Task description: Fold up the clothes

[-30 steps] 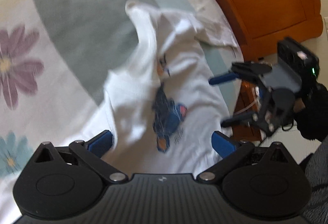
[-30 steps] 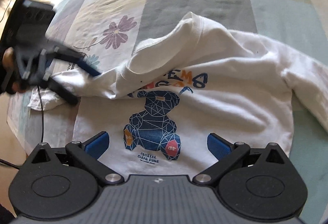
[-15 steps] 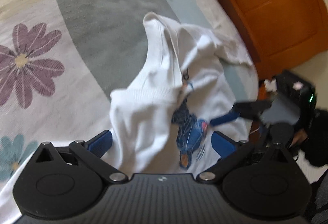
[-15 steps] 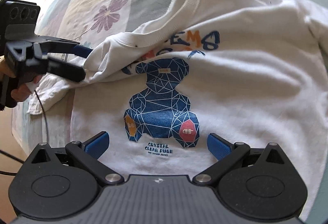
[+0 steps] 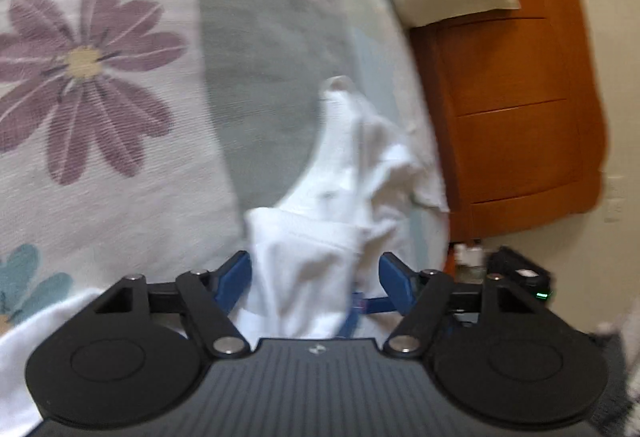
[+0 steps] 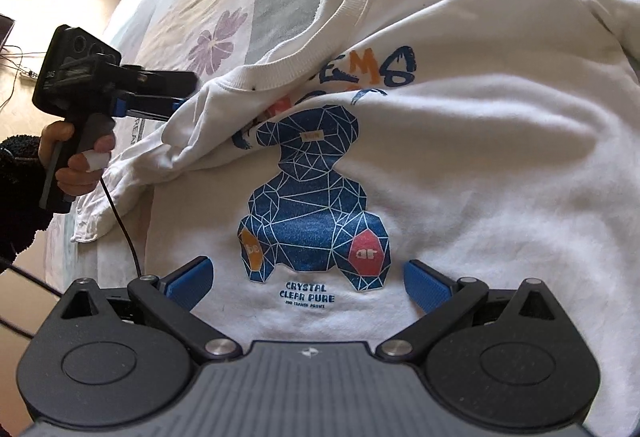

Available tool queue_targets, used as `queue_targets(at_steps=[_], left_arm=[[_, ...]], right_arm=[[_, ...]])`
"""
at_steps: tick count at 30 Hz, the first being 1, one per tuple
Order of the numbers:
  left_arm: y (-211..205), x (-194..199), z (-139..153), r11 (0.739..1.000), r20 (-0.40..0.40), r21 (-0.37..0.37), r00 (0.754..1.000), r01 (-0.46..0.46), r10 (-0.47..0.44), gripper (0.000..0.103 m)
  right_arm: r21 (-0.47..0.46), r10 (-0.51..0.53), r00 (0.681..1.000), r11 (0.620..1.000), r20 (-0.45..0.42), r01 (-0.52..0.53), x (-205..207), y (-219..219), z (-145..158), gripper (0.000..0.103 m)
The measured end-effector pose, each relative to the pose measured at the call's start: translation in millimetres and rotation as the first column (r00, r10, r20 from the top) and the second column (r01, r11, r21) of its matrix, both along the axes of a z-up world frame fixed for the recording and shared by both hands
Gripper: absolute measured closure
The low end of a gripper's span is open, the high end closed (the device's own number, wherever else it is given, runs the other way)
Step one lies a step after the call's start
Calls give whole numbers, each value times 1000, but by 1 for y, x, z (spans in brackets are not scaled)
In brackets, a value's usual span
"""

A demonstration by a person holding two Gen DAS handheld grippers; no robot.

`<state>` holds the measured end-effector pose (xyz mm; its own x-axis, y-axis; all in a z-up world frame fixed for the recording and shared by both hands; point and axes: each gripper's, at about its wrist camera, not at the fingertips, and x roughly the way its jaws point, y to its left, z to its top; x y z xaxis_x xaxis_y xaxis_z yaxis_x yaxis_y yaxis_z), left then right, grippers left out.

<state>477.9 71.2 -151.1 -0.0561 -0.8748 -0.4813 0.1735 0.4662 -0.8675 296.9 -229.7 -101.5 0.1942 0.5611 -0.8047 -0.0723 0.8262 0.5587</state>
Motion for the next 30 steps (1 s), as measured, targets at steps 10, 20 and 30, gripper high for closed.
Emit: queue_targets(at_steps=[10,20,30], left_arm=[[-2,5,-25,978,-108,-187,992,-90,71,48],[0,-3,-44,989,-116,-102,989,-104,92,87],[14,-18,-28,973,-59,-90,976,-213,208,94]], right_arm=[[-16,19,998,1000,63,-18,-9,2,-1,0],[-38,45,991,998,127,-40,-18,8,-2,0],[-59,58,987,997,151,-50,-23,9,-2,0]])
